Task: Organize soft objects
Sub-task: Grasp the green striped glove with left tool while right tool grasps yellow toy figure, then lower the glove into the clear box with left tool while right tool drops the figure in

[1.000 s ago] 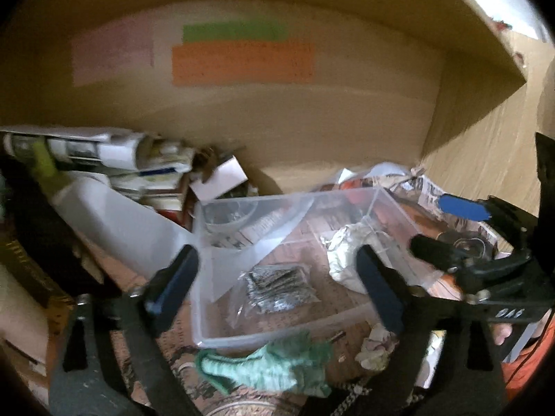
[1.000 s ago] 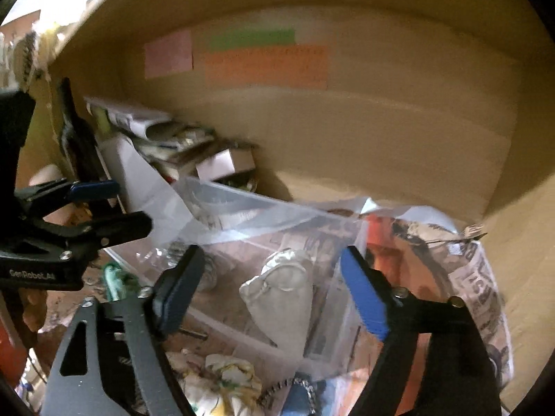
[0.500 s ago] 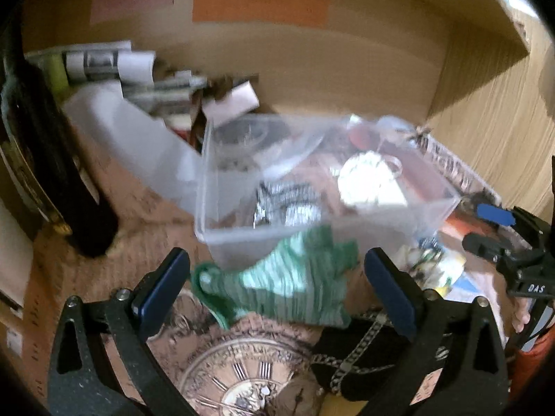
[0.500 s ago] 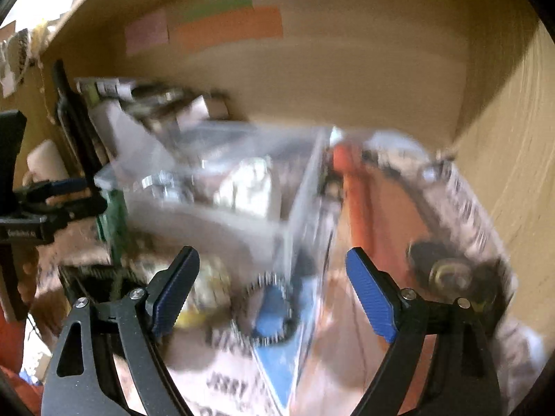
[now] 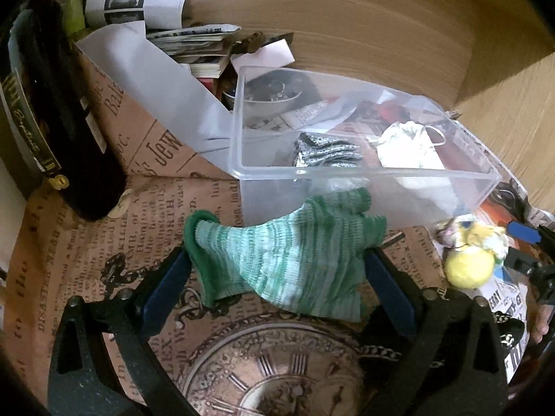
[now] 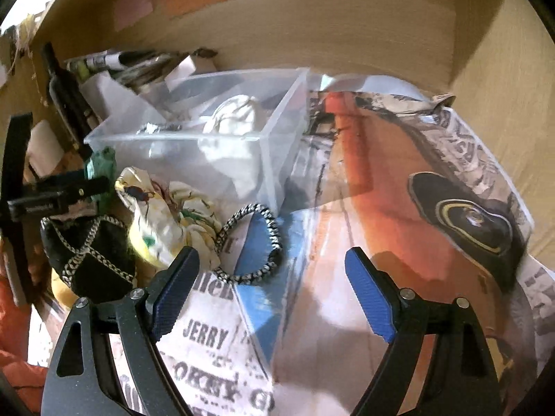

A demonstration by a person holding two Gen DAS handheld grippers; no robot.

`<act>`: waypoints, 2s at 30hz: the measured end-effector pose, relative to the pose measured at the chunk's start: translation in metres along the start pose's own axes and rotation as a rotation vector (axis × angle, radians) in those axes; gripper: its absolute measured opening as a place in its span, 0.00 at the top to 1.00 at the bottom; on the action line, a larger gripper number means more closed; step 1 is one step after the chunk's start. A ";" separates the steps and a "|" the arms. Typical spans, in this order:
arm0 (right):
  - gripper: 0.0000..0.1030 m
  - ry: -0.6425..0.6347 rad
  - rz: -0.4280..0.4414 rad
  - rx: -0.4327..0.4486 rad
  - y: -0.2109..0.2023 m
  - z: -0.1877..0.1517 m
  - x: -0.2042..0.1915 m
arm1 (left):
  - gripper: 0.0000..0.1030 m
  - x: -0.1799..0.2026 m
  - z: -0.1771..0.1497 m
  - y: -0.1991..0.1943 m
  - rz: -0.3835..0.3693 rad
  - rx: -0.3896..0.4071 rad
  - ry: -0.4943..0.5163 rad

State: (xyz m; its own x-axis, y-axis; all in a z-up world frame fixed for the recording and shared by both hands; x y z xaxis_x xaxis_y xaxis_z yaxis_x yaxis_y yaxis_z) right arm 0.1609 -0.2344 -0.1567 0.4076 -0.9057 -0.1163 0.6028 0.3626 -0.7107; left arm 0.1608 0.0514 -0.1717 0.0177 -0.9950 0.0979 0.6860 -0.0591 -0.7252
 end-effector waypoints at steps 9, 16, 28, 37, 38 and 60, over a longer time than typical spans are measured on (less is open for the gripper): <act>0.27 -0.003 0.134 0.065 -0.008 0.021 -0.031 | 0.52 0.008 -0.005 -0.004 -0.036 0.006 0.038; 0.50 -0.080 0.192 0.070 0.011 0.029 -0.072 | 0.68 0.006 -0.009 -0.014 -0.053 0.021 0.036; 0.91 -0.095 0.162 0.127 0.006 0.035 -0.080 | 0.78 0.002 -0.013 -0.042 -0.071 0.072 0.022; 0.91 -0.071 0.152 0.275 -0.039 0.056 -0.070 | 0.78 0.009 0.006 -0.078 -0.086 0.186 0.044; 0.91 -0.067 0.151 0.293 -0.043 0.060 -0.069 | 0.78 0.010 0.010 -0.082 -0.085 0.204 0.046; 0.91 -0.141 0.126 0.270 0.012 0.118 -0.086 | 0.78 0.021 0.085 -0.035 -0.084 0.186 0.030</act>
State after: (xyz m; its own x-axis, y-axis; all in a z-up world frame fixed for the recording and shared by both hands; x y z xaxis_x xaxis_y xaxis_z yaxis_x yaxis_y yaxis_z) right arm 0.2137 -0.1260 -0.0732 0.5697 -0.8179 -0.0811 0.6941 0.5316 -0.4854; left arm 0.1992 0.0394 -0.0864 -0.0652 -0.9894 0.1300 0.8066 -0.1289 -0.5769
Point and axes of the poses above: each gripper's, at about its wrist camera, not at the fingertips, and y roughly the way its jaws point, x to its right, z to its top, the point moved 3 cm from there along y, roughly the way its jaws point
